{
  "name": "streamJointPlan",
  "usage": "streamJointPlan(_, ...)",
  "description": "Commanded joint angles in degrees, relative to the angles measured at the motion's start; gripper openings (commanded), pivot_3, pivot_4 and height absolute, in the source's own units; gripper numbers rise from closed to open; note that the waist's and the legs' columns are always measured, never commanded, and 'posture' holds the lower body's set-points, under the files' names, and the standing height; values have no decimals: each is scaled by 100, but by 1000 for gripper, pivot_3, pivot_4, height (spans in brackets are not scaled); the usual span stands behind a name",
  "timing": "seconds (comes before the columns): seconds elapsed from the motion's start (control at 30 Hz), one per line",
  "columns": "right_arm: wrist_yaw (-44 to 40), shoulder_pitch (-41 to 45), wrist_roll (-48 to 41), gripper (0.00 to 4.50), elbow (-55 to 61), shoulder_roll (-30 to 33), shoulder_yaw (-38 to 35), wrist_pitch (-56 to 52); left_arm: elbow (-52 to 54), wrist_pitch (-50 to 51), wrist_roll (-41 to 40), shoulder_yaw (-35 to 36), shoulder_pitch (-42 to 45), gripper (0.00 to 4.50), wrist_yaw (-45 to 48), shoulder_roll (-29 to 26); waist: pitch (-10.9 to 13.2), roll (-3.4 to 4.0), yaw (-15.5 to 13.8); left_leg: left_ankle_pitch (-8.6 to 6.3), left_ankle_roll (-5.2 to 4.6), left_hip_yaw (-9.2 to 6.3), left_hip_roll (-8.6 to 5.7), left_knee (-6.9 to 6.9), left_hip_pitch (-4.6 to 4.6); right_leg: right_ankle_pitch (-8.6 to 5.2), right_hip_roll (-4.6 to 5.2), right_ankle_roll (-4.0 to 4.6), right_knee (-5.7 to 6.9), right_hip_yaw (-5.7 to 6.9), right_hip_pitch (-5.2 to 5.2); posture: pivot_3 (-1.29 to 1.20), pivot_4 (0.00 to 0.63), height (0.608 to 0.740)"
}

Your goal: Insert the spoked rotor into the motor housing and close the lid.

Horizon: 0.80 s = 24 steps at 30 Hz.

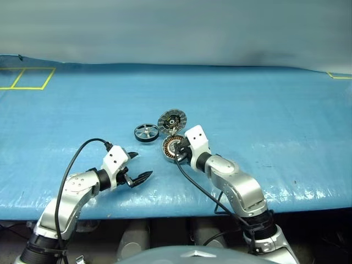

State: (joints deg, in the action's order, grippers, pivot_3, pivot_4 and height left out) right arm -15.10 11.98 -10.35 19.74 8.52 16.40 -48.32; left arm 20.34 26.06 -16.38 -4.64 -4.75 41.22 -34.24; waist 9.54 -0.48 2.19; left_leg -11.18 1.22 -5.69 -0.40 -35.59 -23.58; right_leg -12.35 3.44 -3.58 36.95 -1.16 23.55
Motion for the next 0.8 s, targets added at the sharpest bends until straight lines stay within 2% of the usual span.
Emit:
streamJointPlan(0.03,-23,-58,-59,27,197,2,-50,-106,190,-3,-28,73,9,4500,-24,-4,0,0,-2,0,0,0,0,0,-1,0,0,0,0,0,0,0,150,740)
streamJointPlan(0.8,-64,-201,-7,27,-109,-159,211,-144,198,-2,-34,113,-40,4500,-63,-9,-3,-1,20,0,0,0,2,1,3,0,-1,0,0,0,-1,0,150,740)
